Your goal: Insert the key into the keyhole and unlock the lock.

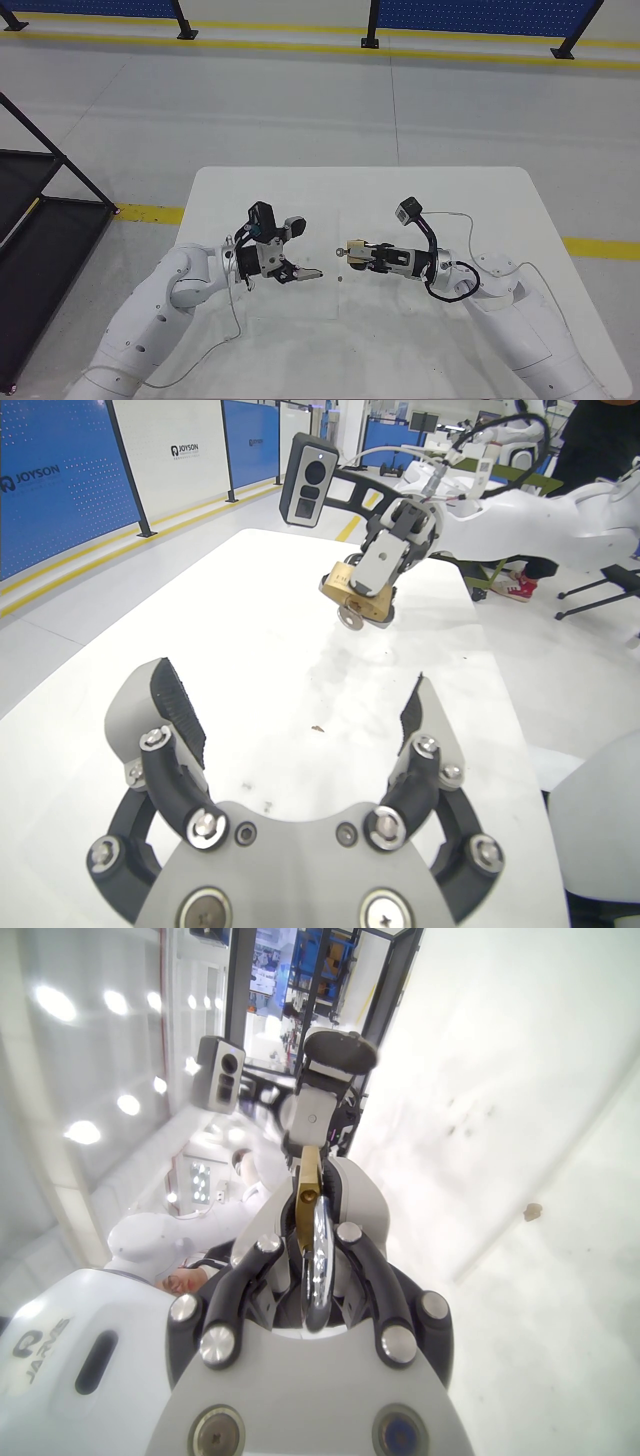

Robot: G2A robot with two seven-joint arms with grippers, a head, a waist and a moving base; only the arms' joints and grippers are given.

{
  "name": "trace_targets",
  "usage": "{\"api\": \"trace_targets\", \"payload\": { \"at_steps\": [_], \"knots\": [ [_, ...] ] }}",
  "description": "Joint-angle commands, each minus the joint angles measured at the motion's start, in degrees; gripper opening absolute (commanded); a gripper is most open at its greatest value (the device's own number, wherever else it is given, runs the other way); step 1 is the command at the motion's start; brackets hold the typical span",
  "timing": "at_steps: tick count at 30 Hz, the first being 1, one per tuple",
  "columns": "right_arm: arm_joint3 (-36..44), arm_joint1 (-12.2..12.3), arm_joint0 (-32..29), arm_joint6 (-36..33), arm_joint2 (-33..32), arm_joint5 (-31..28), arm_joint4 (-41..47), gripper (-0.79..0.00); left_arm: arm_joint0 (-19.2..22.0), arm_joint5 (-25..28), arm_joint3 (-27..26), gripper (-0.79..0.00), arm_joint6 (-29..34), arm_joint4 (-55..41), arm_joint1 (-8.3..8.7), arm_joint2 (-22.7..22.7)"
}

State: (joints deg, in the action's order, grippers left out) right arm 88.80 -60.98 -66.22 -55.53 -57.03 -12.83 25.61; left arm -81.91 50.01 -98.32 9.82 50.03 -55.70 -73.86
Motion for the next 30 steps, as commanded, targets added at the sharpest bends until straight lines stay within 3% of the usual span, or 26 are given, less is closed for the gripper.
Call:
{"api": "trace_targets", "payload": {
  "at_steps": [1, 16, 22, 30],
  "knots": [
    [0.0, 0.0, 0.0, 0.0, 0.0, 0.0, 0.0, -0.785, -0.5, -0.4, -0.2, 0.000, 0.2, -0.4, 0.08, -0.4],
    [0.0, 0.0, 0.0, 0.0, 0.0, 0.0, 0.0, -0.785, -0.5, -0.4, -0.2, 0.000, 0.2, -0.4, 0.08, -0.4],
    [1.6, 0.3, 0.6, 5.5, -0.2, 12.2, -8.4, -0.785, -0.5, -0.4, -0.2, 0.000, 0.2, -0.4, 0.08, -0.4],
    [4.3, 0.6, 2.5, 5.7, 1.8, 26.6, -18.3, -0.785, -0.5, -0.4, -0.2, 0.000, 0.2, -0.4, 0.08, -0.4]
  ]
}}
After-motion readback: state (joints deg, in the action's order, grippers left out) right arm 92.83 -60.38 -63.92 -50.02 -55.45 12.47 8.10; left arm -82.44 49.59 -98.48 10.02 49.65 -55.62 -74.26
